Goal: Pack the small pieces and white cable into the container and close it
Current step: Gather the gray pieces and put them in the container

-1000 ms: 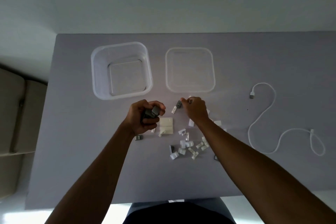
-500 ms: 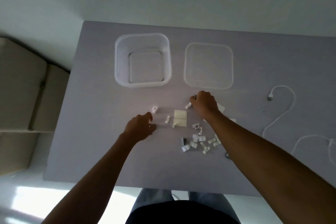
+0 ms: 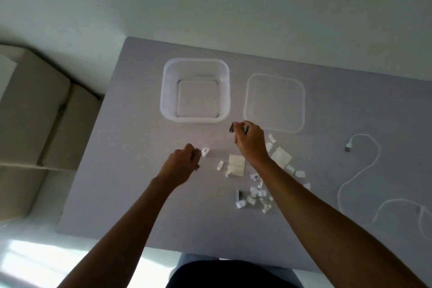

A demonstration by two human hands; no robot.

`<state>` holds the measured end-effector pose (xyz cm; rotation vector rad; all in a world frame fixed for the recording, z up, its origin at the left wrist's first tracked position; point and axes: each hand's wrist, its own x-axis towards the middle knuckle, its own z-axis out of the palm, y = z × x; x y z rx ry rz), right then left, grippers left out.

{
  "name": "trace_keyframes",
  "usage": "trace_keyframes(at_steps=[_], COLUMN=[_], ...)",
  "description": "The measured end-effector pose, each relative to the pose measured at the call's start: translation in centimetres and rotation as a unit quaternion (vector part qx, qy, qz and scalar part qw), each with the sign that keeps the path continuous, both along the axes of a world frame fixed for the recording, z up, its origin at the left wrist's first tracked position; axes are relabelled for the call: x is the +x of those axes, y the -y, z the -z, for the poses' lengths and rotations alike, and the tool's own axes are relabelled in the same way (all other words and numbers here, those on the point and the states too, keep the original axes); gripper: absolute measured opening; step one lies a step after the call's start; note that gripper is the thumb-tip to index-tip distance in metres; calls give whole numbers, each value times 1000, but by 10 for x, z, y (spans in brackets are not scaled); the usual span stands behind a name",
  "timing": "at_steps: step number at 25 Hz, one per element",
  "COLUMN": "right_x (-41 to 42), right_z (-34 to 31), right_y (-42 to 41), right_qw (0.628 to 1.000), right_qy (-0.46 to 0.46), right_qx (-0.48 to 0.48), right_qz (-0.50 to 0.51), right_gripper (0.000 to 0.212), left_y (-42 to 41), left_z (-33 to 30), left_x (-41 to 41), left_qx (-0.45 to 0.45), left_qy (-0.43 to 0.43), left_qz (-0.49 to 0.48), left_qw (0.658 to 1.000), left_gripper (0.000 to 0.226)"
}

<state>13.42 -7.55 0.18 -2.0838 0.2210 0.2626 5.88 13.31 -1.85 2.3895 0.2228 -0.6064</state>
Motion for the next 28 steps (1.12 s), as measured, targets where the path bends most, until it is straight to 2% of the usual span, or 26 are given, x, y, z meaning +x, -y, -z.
trace_keyframes(at_steps=[4, 7, 11, 14, 16, 19, 21, 25, 28], right_x=[41, 76, 96, 99, 100, 97, 90, 80, 79], right_z=[-19, -23, -10, -4, -10, -13, -12, -4, 4], right_y=[-38, -61, -67, -64, -60, -52, -47, -46, -53], right_qw=[995, 981, 928, 875, 853, 826, 815, 822, 836], right_qy=[66, 89, 41, 44, 38, -1, -32, -97, -145], right_qx=[-17, -79, -211, -306, -330, -353, -360, -343, -314], right_qz=[-74, -152, -303, -372, -402, -439, -452, -443, -427], right_gripper=[36, 36, 36, 32, 32, 30, 28, 28, 27], left_y=[-28, -46, -46, -44, -42, -32, -21, -11, -12], left_z=[-46, -52, -41, -30, -27, -23, -23, -10, -2], left_x=[59, 102, 138, 151, 156, 156, 153, 144, 142], left_qx=[15, 57, 164, 189, 232, 284, 321, 379, 377], left_qy=[123, 130, 85, 72, 51, -48, -88, -83, -91], left_qz=[-84, -82, 21, 97, 153, 259, 321, 396, 415], left_qw=[989, 987, 983, 974, 959, 922, 887, 832, 823], left_gripper=[27, 30, 31, 26, 26, 25, 18, 19, 26])
